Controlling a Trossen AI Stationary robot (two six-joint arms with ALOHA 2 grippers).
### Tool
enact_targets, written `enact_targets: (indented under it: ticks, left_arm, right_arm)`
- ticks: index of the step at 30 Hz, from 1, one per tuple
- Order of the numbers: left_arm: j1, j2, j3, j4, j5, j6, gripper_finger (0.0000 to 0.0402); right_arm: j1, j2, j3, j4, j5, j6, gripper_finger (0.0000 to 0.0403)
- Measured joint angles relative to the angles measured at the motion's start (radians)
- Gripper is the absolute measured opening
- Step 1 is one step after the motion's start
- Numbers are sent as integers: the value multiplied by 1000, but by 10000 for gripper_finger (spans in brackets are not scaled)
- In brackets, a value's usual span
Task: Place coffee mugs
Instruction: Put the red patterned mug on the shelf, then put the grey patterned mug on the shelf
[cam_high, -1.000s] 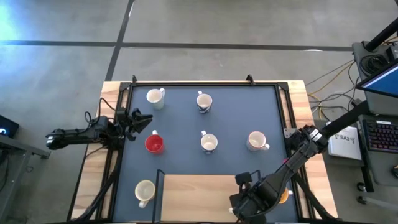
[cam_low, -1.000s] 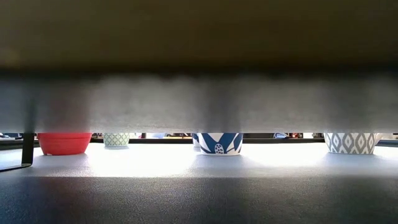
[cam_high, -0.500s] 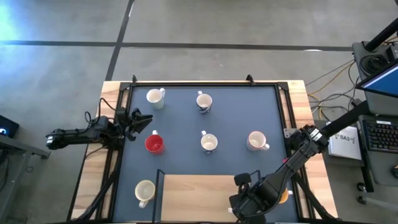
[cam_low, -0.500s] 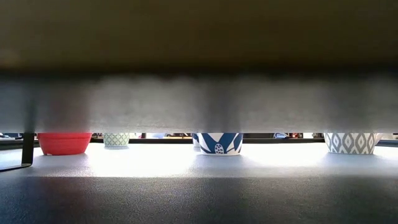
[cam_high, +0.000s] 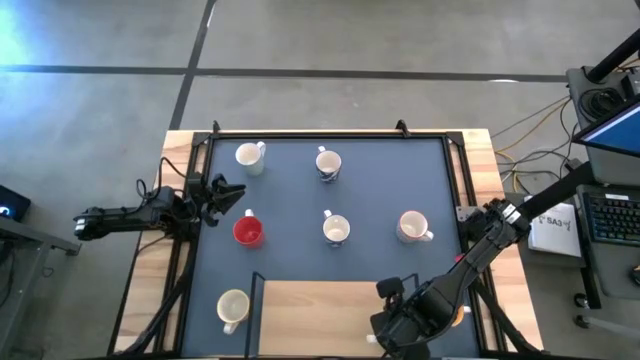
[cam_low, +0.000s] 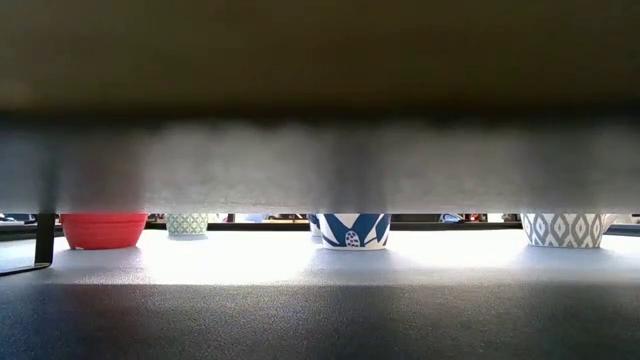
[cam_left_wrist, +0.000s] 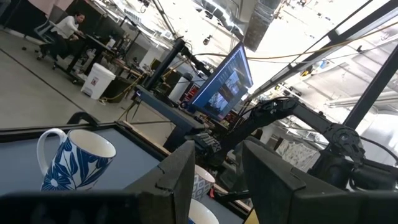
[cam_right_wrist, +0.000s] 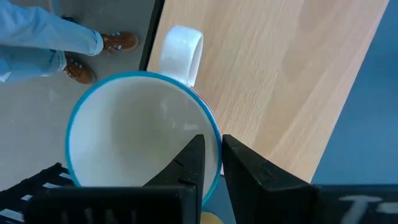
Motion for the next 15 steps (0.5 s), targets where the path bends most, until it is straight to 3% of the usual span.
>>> enact_targets:
  ticks: [9, 15]
  left_arm:
    - [0, 0, 0, 0, 0, 0, 116]
    - [0, 0, 0, 0, 0, 0, 116]
  right_arm:
    - [-4, -1, 75, -94, 66, -23, 45]
    - [-26, -1, 108, -148, 195, -66, 45]
